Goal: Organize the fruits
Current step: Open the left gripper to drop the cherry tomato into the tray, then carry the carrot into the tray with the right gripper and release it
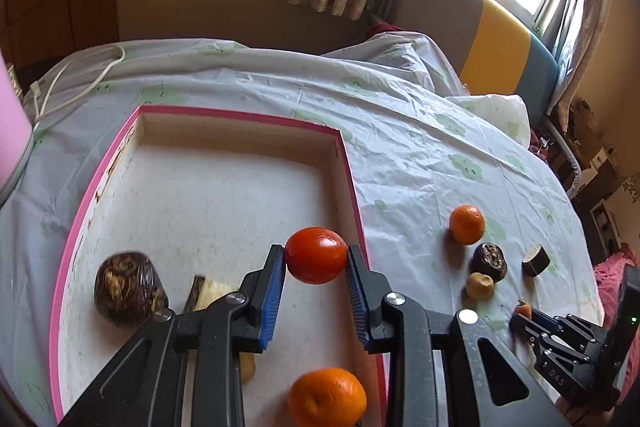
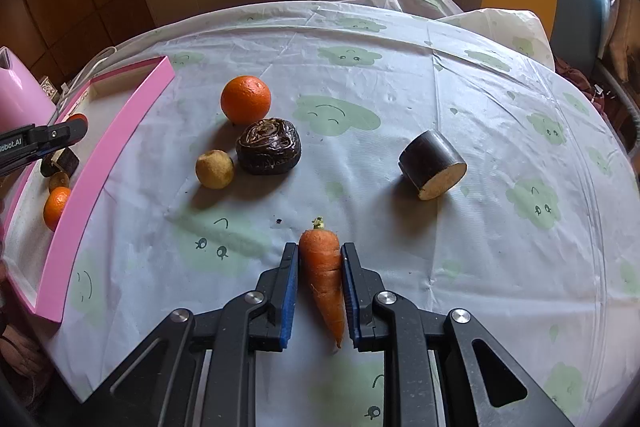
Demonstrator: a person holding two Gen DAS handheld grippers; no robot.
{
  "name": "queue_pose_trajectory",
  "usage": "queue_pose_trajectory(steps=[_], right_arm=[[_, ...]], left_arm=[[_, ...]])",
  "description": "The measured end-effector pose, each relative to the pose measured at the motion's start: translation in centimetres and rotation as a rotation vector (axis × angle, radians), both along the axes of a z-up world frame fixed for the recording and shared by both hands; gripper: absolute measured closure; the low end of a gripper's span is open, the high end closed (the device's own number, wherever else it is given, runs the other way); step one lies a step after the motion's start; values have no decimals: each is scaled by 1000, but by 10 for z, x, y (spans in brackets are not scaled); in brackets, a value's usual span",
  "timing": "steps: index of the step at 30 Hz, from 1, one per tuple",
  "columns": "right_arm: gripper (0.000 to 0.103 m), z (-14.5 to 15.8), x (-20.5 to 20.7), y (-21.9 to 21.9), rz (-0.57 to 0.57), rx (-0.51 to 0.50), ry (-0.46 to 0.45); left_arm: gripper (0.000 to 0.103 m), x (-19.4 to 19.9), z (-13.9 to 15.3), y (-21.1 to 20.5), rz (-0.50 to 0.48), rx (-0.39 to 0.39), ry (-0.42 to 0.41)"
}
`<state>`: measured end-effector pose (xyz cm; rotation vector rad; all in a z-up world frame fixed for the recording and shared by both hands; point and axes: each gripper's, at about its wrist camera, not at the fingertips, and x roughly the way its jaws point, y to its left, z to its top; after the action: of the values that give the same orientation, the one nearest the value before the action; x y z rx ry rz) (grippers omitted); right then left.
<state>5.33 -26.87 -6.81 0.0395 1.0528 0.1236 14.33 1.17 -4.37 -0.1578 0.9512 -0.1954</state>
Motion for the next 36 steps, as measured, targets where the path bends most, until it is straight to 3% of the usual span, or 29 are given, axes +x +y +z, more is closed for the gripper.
queue_pose_trajectory(steps=[4, 18, 27, 36], right_arm=[[82, 0, 0, 0, 0, 0, 0], [82, 1, -3, -1, -29, 10, -16], [82, 8, -9, 14, -20, 113, -11], [82, 24, -16, 60, 106, 246, 1]], left_arm=[[66, 3, -3, 3, 33, 6, 43], [66, -58, 16, 16, 112, 69, -32], [66, -81, 16, 23, 111, 66, -36], [66, -89, 11, 36, 131, 41, -27]])
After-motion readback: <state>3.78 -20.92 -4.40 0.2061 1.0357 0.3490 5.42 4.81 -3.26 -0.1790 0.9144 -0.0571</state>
